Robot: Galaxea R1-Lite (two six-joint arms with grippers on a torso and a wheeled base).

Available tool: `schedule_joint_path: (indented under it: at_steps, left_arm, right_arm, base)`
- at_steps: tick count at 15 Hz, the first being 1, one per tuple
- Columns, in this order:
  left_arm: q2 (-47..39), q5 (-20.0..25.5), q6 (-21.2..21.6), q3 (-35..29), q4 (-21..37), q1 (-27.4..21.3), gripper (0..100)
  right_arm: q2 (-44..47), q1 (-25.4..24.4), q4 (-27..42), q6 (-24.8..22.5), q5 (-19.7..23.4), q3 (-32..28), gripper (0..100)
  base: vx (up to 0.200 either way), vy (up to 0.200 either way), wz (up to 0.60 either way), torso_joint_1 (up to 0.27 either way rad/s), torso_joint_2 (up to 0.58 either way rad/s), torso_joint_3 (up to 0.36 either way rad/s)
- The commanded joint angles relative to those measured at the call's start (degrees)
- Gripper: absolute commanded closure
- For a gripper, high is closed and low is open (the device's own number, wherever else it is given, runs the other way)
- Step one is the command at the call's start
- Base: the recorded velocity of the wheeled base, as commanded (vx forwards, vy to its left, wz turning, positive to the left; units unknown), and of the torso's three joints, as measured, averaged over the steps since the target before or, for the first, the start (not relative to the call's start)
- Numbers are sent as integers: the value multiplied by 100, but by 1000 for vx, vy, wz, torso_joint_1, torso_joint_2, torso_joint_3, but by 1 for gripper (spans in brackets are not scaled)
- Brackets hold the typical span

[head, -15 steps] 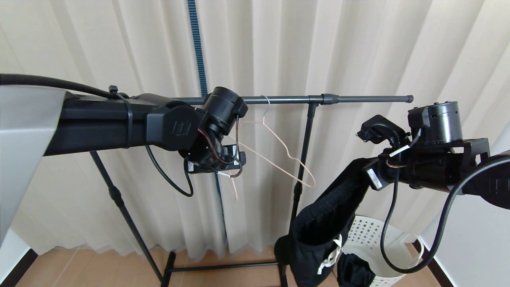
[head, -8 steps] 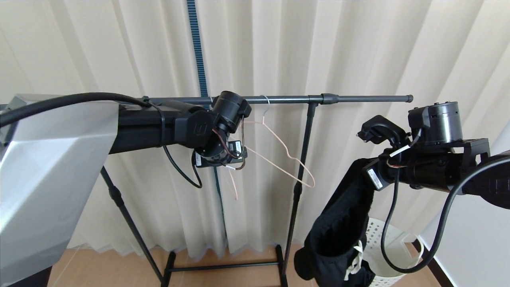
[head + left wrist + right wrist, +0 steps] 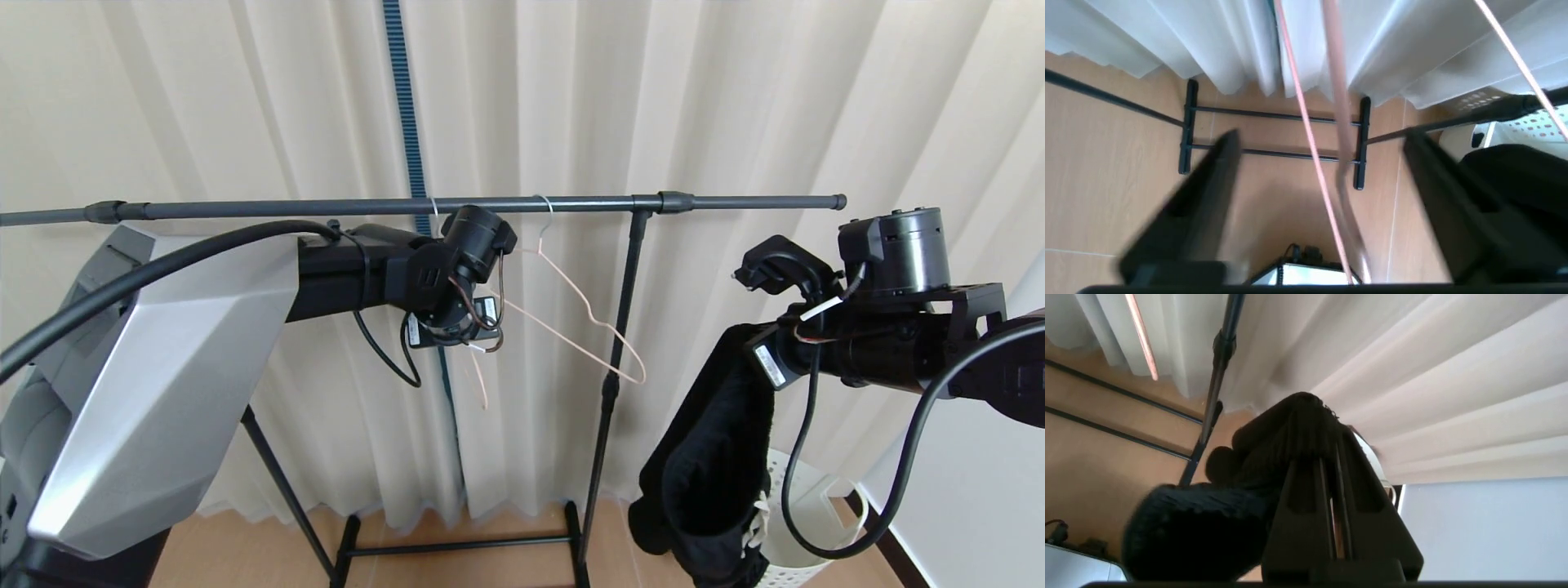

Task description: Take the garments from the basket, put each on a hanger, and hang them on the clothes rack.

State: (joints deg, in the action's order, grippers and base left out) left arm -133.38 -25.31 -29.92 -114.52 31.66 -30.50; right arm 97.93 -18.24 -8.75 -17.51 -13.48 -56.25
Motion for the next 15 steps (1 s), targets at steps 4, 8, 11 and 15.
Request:
schedule_joint_path:
  at_steps: [4,8,11,15]
  left_arm:
    - [-4,-167,12,-7,16,-44,100]
    - [295,-282,12,61,25,-52,100]
    - [989,-282,21,712,25,-167,100]
    - [2070,-282,82,1775,25,-553,100]
  right_arm:
    - [-2,-4,-4,2,4,9,100]
    - [-2,-13,-302,-16,4,149,100]
    - [-10,-13,-434,-16,-5,211,100]
    - [-90,-48,-434,-16,30,246,100]
  base:
    - [0,0,0,0,0,0]
    - [0,0,0,0,0,0]
    - [0,0,0,0,0,0]
    - [0,0,0,0,0,0]
